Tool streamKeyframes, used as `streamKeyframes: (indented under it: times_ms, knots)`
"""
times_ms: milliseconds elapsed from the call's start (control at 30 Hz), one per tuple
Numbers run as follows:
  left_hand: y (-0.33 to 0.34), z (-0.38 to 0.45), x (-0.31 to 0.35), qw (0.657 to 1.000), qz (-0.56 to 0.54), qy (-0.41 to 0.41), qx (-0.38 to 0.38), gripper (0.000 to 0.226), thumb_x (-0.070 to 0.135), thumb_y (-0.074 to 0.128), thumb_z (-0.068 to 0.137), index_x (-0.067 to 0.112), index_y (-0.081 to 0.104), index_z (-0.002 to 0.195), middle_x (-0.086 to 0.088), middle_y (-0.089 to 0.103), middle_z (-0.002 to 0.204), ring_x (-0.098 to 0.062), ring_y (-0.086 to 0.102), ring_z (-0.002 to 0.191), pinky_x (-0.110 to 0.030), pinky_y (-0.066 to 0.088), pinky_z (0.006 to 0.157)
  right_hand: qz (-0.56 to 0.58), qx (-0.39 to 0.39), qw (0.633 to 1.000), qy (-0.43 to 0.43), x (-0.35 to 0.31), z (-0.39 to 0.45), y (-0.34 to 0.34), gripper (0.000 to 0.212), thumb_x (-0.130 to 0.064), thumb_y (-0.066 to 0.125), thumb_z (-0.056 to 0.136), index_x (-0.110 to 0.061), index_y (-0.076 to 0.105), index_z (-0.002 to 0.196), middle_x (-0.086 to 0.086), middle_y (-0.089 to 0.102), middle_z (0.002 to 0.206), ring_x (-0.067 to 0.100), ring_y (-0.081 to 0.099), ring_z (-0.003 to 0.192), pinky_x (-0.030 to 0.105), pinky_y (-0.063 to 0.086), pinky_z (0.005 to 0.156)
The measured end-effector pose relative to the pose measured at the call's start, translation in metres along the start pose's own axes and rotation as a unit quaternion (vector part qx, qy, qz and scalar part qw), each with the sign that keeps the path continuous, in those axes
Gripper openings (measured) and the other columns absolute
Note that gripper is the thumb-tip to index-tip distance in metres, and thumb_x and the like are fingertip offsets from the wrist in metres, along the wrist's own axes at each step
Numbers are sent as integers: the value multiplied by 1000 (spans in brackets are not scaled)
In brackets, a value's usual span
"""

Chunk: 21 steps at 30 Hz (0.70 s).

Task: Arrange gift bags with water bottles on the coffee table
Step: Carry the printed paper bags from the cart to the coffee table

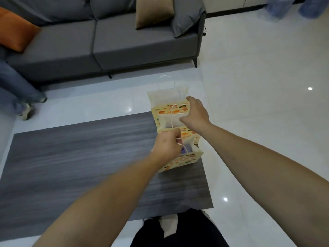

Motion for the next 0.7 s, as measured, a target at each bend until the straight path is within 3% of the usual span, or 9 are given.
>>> streamKeyframes:
  times_ms: [67, 167, 233, 367, 567, 700]
  knots:
    - [3, 6, 3, 1000, 2, 0, -12, 26, 6, 61, 87, 25, 50, 73, 10, 50, 70, -14, 48, 69, -24, 33, 55, -18, -45, 999, -11, -4, 15, 8, 63, -15, 73, 85, -18, 51, 144, 6, 52, 145, 27, 54, 127, 31, 44, 93]
    - [4, 19, 8, 999, 13, 30, -25, 16, 4, 63, 82, 16, 52, 77, 2, 55, 73, -23, 53, 71, -32, 40, 61, 37, -47, 998, -1, -7, 25, 21, 14, -22, 69, 89, -15, 75, 100, 5, 72, 105, 26, 63, 108, 25, 40, 75]
    - [5, 25, 7, 999, 8, 31, -16, 20, 2, 60, 83, 17, 49, 76, 1, 53, 71, -23, 50, 67, -31, 36, 60, 88, -37, 995, -1, -13, 28, 22, 13, -22, 68, 89, -12, 75, 84, 4, 72, 89, 24, 65, 98, 26, 38, 70]
    - [5, 33, 0, 999, 16, 16, -22, 12, 5, 62, 83, 15, 56, 80, -2, 59, 74, -24, 55, 69, -32, 44, 61, 112, -32, 993, -12, -31, 34, 16, 17, -17, 70, 87, -3, 78, 87, 13, 75, 92, 27, 68, 91, 35, 54, 77]
    - [0, 41, -3, 999, 25, 17, -17, 7, 11, 61, 89, 17, 57, 89, -3, 62, 83, -25, 58, 77, -32, 47, 65, 131, -30, 991, -17, -42, 45, 13, 11, -14, 72, 87, -8, 80, 86, 3, 74, 86, 22, 68, 82, 38, 58, 81]
    - [1, 44, -2, 999, 23, 23, -5, 11, 10, 59, 92, 18, 53, 87, 1, 55, 79, -24, 56, 75, -29, 38, 64, 146, -46, 988, -11, -45, 52, 14, 10, -16, 74, 88, -8, 79, 91, -5, 69, 87, 19, 68, 84, 39, 58, 86]
Point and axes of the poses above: each hand's wrist, its own z-axis towards the middle knuckle, its own y-axis out of the palm, x = y × z, the point moved 1 cm from there along z, towards the middle knuckle
